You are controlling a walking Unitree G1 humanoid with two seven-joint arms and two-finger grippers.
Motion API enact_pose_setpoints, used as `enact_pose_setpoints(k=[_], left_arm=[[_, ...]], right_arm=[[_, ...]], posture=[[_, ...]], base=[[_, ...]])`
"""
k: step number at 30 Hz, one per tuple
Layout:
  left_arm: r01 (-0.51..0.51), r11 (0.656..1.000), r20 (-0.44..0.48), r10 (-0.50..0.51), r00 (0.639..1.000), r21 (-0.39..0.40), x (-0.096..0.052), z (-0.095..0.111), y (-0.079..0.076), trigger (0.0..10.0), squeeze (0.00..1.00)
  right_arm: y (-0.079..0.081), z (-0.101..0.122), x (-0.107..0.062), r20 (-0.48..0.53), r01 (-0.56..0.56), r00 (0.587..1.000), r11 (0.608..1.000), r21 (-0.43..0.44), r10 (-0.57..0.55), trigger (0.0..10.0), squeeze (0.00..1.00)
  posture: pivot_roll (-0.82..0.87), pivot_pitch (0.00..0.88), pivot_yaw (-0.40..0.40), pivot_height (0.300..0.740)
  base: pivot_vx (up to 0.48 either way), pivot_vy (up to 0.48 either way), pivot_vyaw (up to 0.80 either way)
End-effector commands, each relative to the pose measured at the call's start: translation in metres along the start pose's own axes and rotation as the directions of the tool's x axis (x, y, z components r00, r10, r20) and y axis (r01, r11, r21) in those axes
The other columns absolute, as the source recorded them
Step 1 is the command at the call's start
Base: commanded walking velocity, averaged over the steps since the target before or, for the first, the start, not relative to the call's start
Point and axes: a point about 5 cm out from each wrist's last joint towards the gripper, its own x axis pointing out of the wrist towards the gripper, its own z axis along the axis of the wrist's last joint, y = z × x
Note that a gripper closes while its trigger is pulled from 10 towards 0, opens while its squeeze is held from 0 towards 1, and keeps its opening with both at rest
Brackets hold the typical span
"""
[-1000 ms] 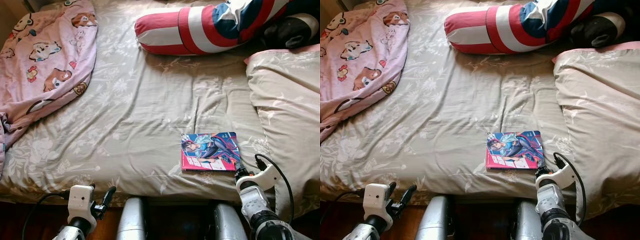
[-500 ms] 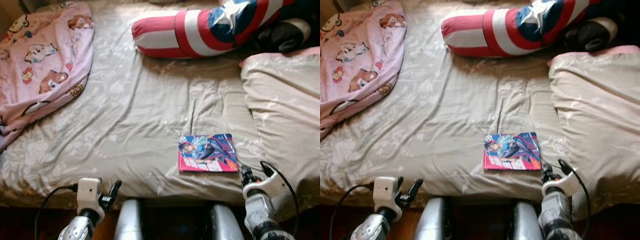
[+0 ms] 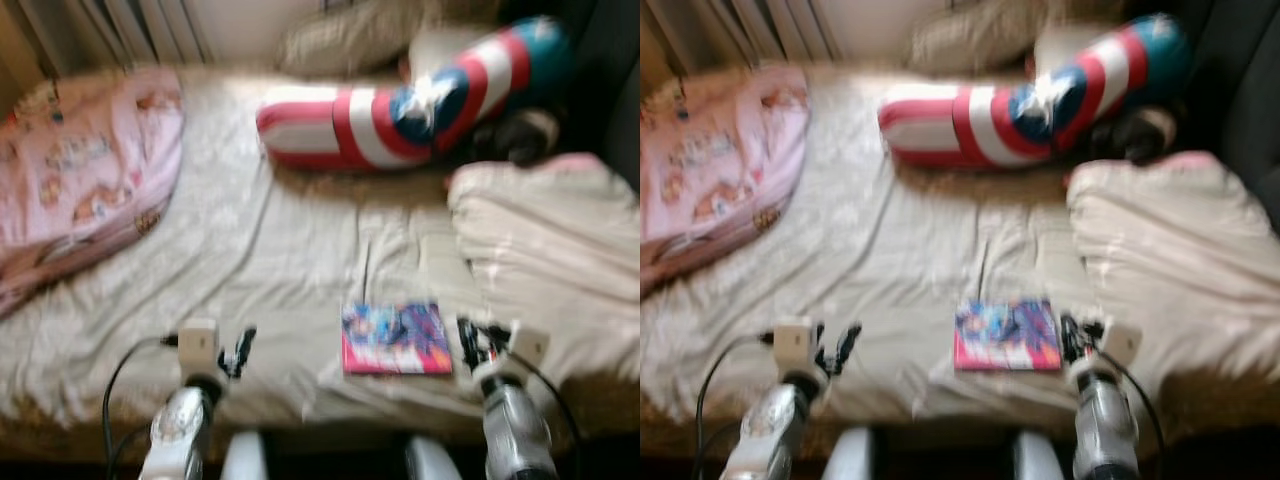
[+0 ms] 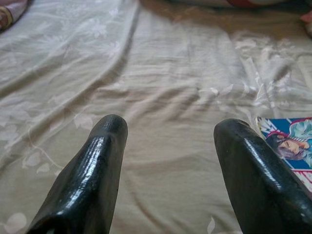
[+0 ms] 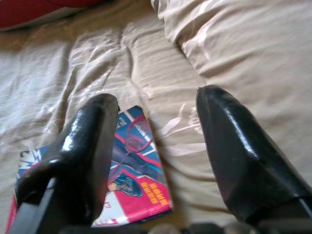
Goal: Clean up the room
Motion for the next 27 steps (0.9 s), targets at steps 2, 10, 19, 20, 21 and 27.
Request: enact_pose_setpoints(k=[2,10,19,20,21,27], left_arm=[[-0.019,1.0,-0.07,0.019,0.997,0.003,-0.003,-0.017,0.003,10.0,0.0],[-0.049,0.999,-0.265,0.048,0.963,0.003,-0.012,-0.051,0.01,10.0,0.0],[-0.111,0.994,-0.451,0.102,0.887,0.006,-0.032,-0.083,0.016,10.0,0.0],[-0.109,0.994,-0.472,0.102,0.876,0.012,-0.034,-0.086,0.016,10.0,0.0],[-0.108,0.994,-0.486,0.103,0.868,0.018,-0.036,-0.089,0.016,10.0,0.0],[-0.1,0.994,-0.563,0.112,0.819,0.053,-0.047,-0.102,0.014,10.0,0.0]], right_arm=[[-0.011,-0.026,-0.013,-0.139,0.062,0.988,0.997,-0.036,-0.067,10.0,0.0],[-0.016,-0.06,-0.032,-0.329,0.065,0.941,0.996,-0.06,-0.081,10.0,0.0],[-0.025,-0.084,-0.051,-0.463,0.135,0.874,0.989,-0.059,-0.147,10.0,0.0],[-0.023,-0.086,-0.053,-0.48,0.123,0.867,0.991,-0.056,-0.134,10.0,0.0],[-0.022,-0.088,-0.054,-0.491,0.115,0.862,0.992,-0.06,-0.13,10.0,0.0],[-0.023,-0.102,-0.066,-0.564,0.124,0.813,0.99,-0.072,-0.143,10.0,0.0]], posture=[[0.05,0.0,0.006,0.642],[0.05,0.0,0.011,0.687],[0.04,0.0,0.012,0.737],[0.04,0.0,0.009,0.74],[0.04,0.0,0.007,0.74],[0.02,0.0,0.005,0.74]], base=[[0.0,0.0,0.0],[0.0,0.0,0.0],[0.0,0.0,0.0],[0.0,0.0,0.0],[0.0,0.0,0.0],[0.0,0.0,0.0]])
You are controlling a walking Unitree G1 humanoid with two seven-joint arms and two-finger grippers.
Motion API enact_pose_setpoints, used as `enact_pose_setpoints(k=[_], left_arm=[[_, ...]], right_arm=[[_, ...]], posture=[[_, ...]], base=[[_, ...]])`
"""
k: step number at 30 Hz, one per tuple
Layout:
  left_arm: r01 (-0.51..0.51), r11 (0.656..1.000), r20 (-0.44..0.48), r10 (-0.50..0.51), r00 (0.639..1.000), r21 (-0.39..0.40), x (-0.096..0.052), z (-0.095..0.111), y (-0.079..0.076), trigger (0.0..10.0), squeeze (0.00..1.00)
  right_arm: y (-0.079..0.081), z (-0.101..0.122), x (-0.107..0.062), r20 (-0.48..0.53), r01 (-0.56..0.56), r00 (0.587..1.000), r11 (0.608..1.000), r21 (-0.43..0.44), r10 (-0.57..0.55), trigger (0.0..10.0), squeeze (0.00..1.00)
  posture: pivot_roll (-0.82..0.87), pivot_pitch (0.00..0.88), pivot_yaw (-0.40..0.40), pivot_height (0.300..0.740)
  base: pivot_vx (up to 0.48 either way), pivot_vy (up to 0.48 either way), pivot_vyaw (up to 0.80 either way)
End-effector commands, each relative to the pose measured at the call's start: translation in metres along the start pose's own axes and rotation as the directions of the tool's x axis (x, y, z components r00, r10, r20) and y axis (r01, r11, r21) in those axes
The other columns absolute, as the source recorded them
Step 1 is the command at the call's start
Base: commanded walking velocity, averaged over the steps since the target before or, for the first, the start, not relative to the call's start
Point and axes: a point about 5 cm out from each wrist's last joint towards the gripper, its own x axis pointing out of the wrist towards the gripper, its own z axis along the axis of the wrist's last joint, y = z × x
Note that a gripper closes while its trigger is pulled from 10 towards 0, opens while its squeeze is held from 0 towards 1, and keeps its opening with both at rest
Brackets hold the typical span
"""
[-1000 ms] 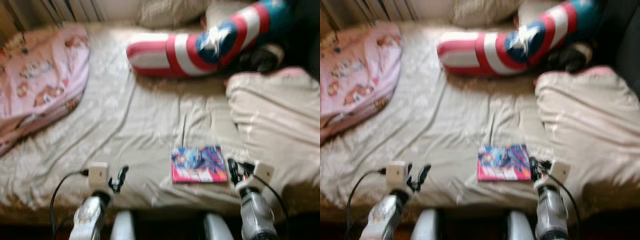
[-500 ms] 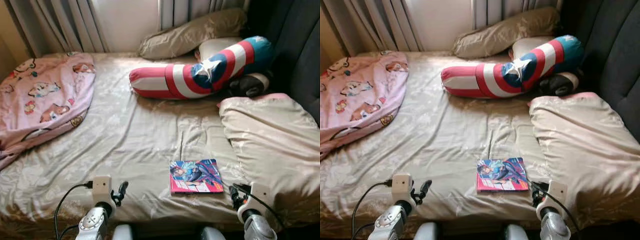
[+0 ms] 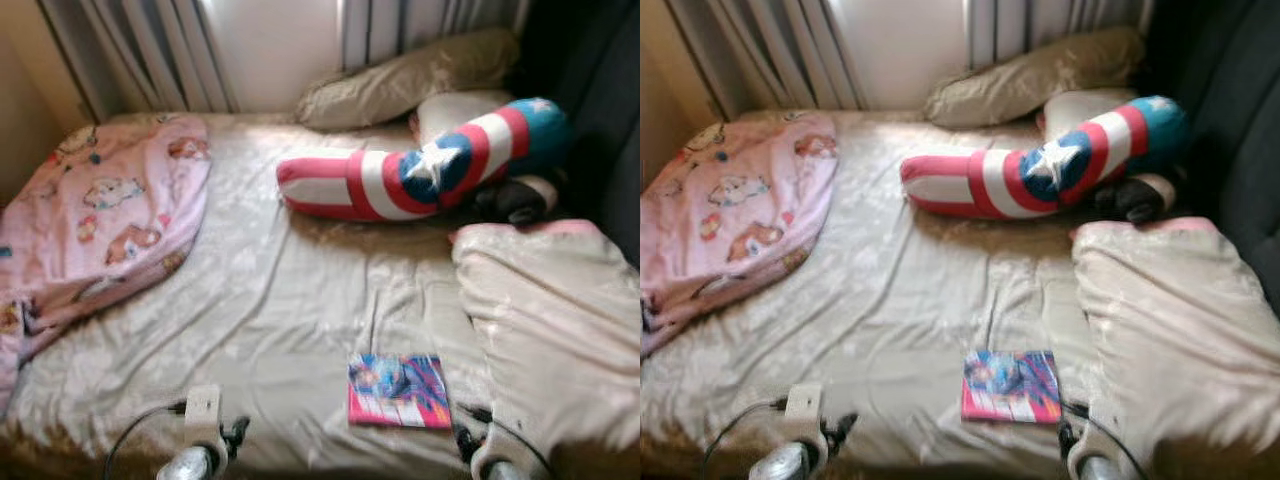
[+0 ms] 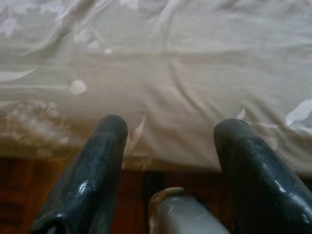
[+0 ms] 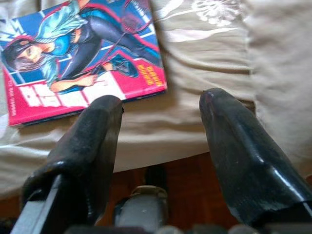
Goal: Clean up the room
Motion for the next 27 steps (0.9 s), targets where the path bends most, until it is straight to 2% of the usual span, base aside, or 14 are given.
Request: enact_pose_setpoints(k=[1,8,11,12,14,17,22,26,27], left_arm=[[-0.004,1.0,-0.054,0.004,0.999,0.012,-0.003,-0.012,0.0,10.0,0.0],[0.006,1.0,-0.075,-0.004,0.997,0.024,-0.003,-0.016,-0.004,10.0,0.0],[0.006,0.999,-0.095,-0.002,0.995,0.035,-0.004,-0.02,-0.003,10.0,0.0],[-0.003,0.999,-0.105,0.007,0.994,0.038,-0.004,-0.021,0.0,10.0,0.0],[0.0,0.999,-0.11,0.006,0.994,0.046,-0.005,-0.022,0.001,10.0,0.0],[-0.004,0.998,-0.12,0.01,0.993,0.055,-0.006,-0.024,0.004,10.0,0.0],[-0.017,0.999,-0.132,0.023,0.991,0.045,-0.007,-0.026,0.007,10.0,0.0],[0.0,0.998,-0.135,0.009,0.991,0.065,-0.006,-0.025,0.006,10.0,0.0],[-0.003,0.998,-0.135,0.011,0.991,0.061,-0.006,-0.024,0.006,10.0,0.0]], right_arm=[[-0.002,-0.014,-0.003,-0.053,0.013,0.999,1.0,0.001,-0.013,10.0,0.0],[0.001,-0.026,-0.006,-0.097,0.005,0.995,1.0,-0.006,-0.006,10.0,0.0],[0.007,-0.03,-0.006,-0.113,-0.033,0.993,0.997,-0.068,0.025,10.0,0.0],[0.007,-0.026,-0.005,-0.096,-0.03,0.995,0.993,-0.116,0.019,10.0,0.0],[0.007,-0.025,-0.005,-0.089,-0.029,0.996,0.991,-0.131,0.017,10.0,0.0],[0.009,-0.024,-0.005,-0.076,-0.045,0.996,0.997,-0.069,0.04,10.0,0.0],[0.005,-0.023,-0.005,-0.082,-0.004,0.997,0.999,-0.035,0.001,10.0,0.0],[0.007,-0.024,-0.005,-0.084,-0.012,0.996,0.999,-0.049,0.008,10.0,0.0],[0.008,-0.024,-0.005,-0.092,-0.023,0.996,0.997,-0.074,0.016,10.0,0.0]], posture=[[0.02,0.0,0.005,0.74],[0.01,0.0,0.011,0.74],[0.01,0.0,0.009,0.74],[0.01,0.0,0.008,0.74],[0.01,0.0,0.01,0.74],[0.01,0.0,0.015,0.74],[0.01,0.0,0.019,0.74],[0.01,0.0,0.021,0.74],[0.02,0.0,0.023,0.74]], base=[[0.0,0.0,0.0],[0.0,0.0,0.0],[0.0,0.0,0.0],[0.0,0.0,0.8],[0.0,0.12,0.8],[0.0,0.427,0.27],[0.0,0.48,0.0],[0.0,0.48,0.0],[0.0,0.48,0.0]])
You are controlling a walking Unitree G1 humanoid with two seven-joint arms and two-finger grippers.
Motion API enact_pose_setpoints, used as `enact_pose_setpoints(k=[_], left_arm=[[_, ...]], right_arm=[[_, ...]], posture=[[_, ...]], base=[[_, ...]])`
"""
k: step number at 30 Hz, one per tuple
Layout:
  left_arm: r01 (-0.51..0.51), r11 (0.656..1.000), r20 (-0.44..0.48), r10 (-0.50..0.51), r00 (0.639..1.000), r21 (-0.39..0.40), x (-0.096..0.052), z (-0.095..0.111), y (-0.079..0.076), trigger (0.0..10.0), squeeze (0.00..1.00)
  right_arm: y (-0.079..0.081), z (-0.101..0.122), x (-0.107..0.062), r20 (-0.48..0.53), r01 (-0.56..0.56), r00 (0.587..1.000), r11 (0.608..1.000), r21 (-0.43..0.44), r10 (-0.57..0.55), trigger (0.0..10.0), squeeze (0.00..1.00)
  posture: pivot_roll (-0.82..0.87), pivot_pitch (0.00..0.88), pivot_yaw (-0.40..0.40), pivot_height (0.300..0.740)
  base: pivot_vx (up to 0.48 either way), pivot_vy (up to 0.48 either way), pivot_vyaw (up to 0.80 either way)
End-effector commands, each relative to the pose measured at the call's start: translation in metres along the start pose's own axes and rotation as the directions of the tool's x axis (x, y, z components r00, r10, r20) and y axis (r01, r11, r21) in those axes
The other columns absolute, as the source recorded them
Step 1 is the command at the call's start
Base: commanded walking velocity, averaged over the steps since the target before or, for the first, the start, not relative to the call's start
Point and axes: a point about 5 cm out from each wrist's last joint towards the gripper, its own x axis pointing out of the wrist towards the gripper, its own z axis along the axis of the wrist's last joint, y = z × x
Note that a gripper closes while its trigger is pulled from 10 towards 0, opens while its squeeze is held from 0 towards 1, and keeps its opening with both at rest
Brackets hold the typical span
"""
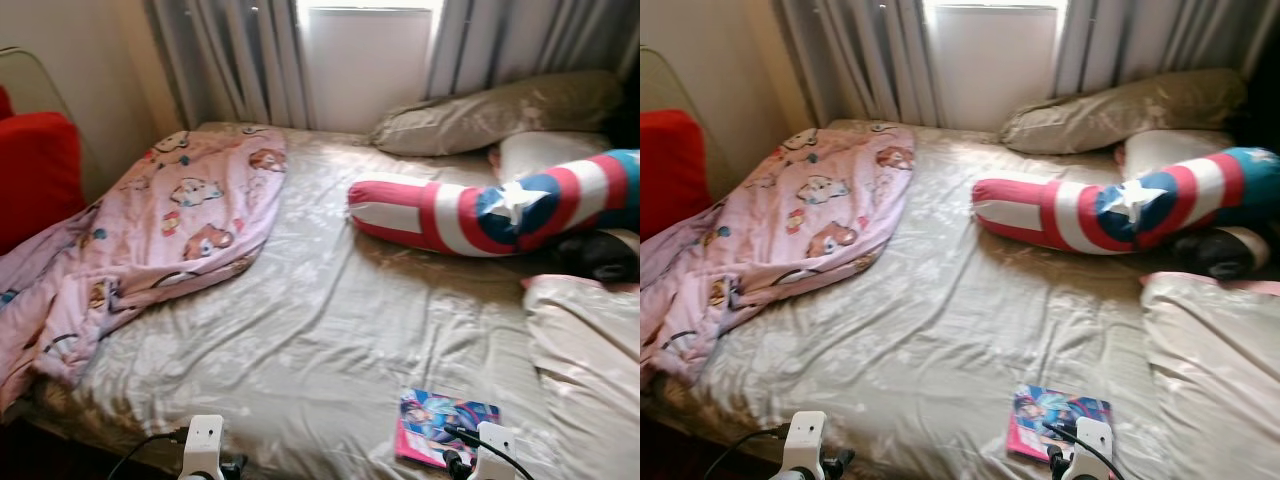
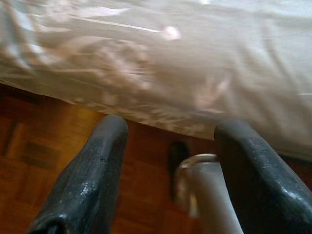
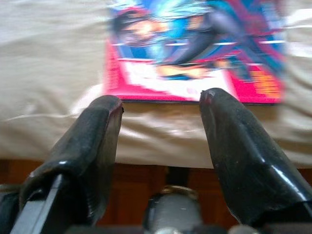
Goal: Clean up the room
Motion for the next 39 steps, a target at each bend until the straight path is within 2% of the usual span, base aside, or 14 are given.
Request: enact_pose_setpoints(k=[1,4,7,18,22,31,39], left_arm=[[0.004,1.0,-0.014,-0.004,1.0,0.006,0.001,0.001,-0.002,10.0,0.0],[-0.003,1.0,-0.017,0.003,1.0,0.002,0.001,0.001,-0.001,10.0,0.0],[-0.013,1.0,-0.02,0.013,1.0,-0.006,0.001,0.001,0.001,10.0,0.0],[-0.006,1.0,-0.026,0.006,1.0,-0.002,0.001,0.001,0.001,10.0,0.0],[0.018,0.999,-0.026,-0.017,1.0,0.037,0.002,0.004,-0.003,10.0,0.0],[0.017,1.0,-0.014,-0.017,1.0,0.023,0.005,0.011,-0.013,10.0,0.0],[0.011,1.0,-0.015,-0.011,1.0,0.008,0.004,0.01,-0.009,10.0,0.0]], right_arm=[[-0.003,-0.004,-0.001,-0.02,0.007,1.0,1.0,-0.016,-0.007,10.0,0.0],[-0.001,-0.004,-0.001,-0.01,0.0,1.0,0.999,-0.048,0.0,10.0,0.0],[0.001,-0.006,-0.001,-0.012,-0.014,1.0,1.0,-0.015,0.014,10.0,0.0],[-0.006,-0.006,-0.002,-0.009,0.018,1.0,1.0,0.003,-0.018,10.0,0.0],[-0.006,-0.005,-0.002,-0.004,0.024,1.0,1.0,-0.005,-0.024,10.0,0.0],[-0.005,-0.004,-0.001,-0.008,0.021,1.0,1.0,-0.015,-0.021,10.0,0.0],[-0.004,-0.002,-0.001,-0.003,0.015,1.0,0.999,-0.036,-0.015,10.0,0.0]], posture=[[0.02,0.0,0.023,0.74],[0.02,0.0,0.024,0.74],[0.02,0.0,0.023,0.74],[0.02,0.0,0.025,0.74],[0.02,0.0,0.028,0.74],[0.02,0.0,0.028,0.74],[0.02,0.0,0.028,0.74]], base=[[0.0,0.48,0.0],[0.0,0.48,0.45],[0.0,0.48,0.54],[0.0,0.48,0.0],[0.0,0.48,0.0],[0.0,0.48,0.0],[0.0,0.48,0.0]])
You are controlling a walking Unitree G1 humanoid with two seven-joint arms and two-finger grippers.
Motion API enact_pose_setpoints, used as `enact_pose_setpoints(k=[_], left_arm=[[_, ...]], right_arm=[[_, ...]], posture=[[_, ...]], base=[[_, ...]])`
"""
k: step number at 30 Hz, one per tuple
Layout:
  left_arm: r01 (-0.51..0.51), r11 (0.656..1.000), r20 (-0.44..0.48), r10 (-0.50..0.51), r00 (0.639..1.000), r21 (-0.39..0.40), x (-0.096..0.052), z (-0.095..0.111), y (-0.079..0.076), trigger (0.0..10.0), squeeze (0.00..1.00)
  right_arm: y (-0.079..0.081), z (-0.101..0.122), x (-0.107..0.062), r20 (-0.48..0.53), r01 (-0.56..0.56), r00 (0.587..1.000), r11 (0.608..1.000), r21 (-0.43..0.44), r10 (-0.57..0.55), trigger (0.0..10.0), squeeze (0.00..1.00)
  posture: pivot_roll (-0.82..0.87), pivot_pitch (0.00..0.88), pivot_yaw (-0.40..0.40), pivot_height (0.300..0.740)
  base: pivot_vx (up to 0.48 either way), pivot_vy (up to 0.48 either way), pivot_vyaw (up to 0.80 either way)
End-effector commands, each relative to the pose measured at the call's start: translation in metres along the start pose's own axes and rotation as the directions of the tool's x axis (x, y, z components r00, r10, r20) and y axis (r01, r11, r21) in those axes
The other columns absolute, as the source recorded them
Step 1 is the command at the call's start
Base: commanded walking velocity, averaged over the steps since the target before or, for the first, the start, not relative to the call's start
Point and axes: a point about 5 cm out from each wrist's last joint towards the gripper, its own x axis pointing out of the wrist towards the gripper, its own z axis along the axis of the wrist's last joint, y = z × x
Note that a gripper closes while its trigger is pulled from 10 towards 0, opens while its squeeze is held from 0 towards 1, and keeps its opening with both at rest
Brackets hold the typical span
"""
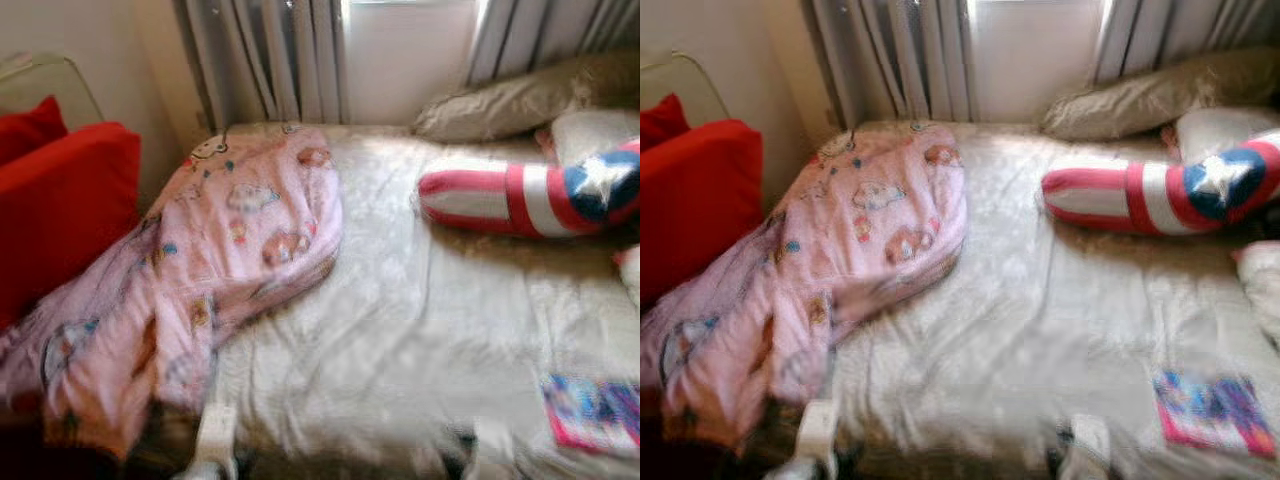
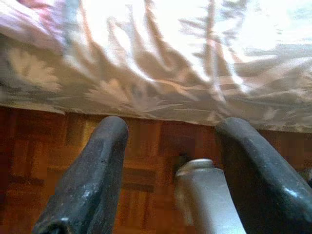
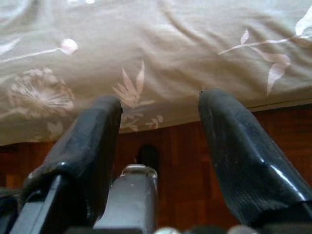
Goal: Clean up the room
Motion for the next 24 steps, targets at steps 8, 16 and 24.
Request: enact_pose_setpoints(k=[8,16,24], left_arm=[[-0.033,0.999,-0.011,0.033,0.999,-0.007,-0.0017,-0.0018,0.0118,10.0,0.0],[-0.036,0.999,-0.012,0.036,0.999,-0.012,-0.0018,-0.0024,0.0119,10.0,0.0],[-0.036,0.999,-0.01,0.036,0.999,-0.016,-0.0017,-0.0024,0.0113,10.0,0.0]], right_arm=[[0.01,0.0061,0.0018,0.019,-0.038,0.999,0.999,-0.02,0.038,10.0,0.0],[0.0122,0.0088,0.0024,0.032,-0.04,0.999,0.999,0.006,0.039,10.0,0.0],[0.013,0.01,0.0027,0.032,-0.044,0.998,0.999,-0.005,0.045,10.0,0.0]], posture=[[0.02,0.0,0.026,0.74],[0.02,0.0,0.027,0.74],[0.02,0.0,0.026,0.74]], base=[[0.0,0.48,0.72],[0.0,0.48,0.1],[0.0,0.48,0.0]])
